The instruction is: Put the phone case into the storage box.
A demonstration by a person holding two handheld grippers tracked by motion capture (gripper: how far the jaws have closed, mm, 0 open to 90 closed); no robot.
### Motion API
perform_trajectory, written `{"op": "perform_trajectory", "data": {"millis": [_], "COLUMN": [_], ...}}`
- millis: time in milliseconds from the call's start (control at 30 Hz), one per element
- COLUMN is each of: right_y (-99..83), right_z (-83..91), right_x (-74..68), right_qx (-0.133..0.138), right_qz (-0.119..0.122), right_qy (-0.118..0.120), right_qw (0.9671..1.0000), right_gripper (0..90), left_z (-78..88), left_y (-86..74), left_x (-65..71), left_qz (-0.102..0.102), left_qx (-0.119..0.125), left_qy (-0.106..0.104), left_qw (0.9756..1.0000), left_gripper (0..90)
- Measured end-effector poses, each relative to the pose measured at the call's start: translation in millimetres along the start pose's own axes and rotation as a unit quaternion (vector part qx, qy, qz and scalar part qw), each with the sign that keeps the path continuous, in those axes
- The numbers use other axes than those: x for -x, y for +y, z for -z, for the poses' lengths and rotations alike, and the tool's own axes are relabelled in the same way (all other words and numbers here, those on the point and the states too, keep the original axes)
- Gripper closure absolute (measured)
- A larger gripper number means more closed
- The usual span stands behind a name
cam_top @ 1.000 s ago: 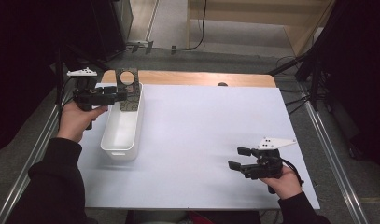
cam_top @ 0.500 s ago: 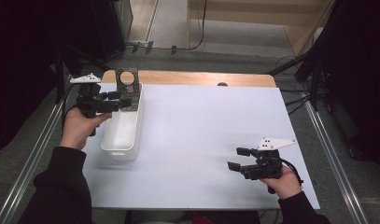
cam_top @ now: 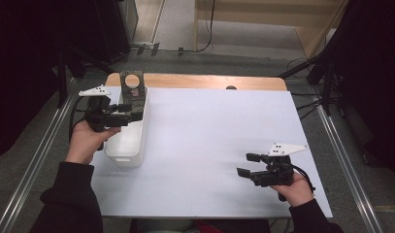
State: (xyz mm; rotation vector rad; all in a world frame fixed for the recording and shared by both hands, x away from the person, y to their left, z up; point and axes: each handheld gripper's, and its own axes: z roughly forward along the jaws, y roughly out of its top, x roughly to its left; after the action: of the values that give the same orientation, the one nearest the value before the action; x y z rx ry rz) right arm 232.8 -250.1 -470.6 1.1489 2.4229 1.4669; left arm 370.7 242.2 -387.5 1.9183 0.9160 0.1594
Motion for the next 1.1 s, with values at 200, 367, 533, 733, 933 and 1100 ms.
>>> {"op": "perform_trajectory", "data": {"millis": [200, 367, 533, 733, 933, 1100], "right_y": [-0.1, -0.3, -0.9, -1.8, -2.1, -1.7], "right_z": [-0.4, -0.7, 0.0, 0.6, 1.7, 2.7], "right_x": [-0.1, -0.5, -1.4, -1.7, -2.3, -3.0], "right_qx": [-0.001, -0.001, -0.003, -0.001, 0.000, 0.001], "right_qz": [0.000, 0.001, 0.001, 0.002, 0.001, 0.000], "right_qy": [0.000, 0.000, 0.000, -0.002, -0.004, -0.004], "right_qw": [1.0000, 1.0000, 1.0000, 1.0000, 1.0000, 1.0000], "right_gripper": [26.1, 26.1, 26.1, 26.1, 26.1, 26.1], "left_z": [1.0, -0.9, 0.4, 2.8, 4.8, 7.4], "left_y": [-5.8, -11.5, -16.4, -20.4, -27.1, -32.8], "left_x": [3.0, 5.9, 7.1, 9.8, 14.9, 21.4], "left_qz": [0.001, -0.004, -0.004, -0.007, -0.009, -0.013], "left_qx": [0.005, 0.000, 0.000, -0.001, -0.004, -0.002], "left_qy": [-0.004, -0.002, -0.003, -0.004, -0.005, -0.007], "left_qw": [1.0000, 1.0000, 1.0000, 1.0000, 0.9999, 0.9999], "left_gripper": [29.2, 29.2, 29.2, 29.2, 29.2, 29.2]}}
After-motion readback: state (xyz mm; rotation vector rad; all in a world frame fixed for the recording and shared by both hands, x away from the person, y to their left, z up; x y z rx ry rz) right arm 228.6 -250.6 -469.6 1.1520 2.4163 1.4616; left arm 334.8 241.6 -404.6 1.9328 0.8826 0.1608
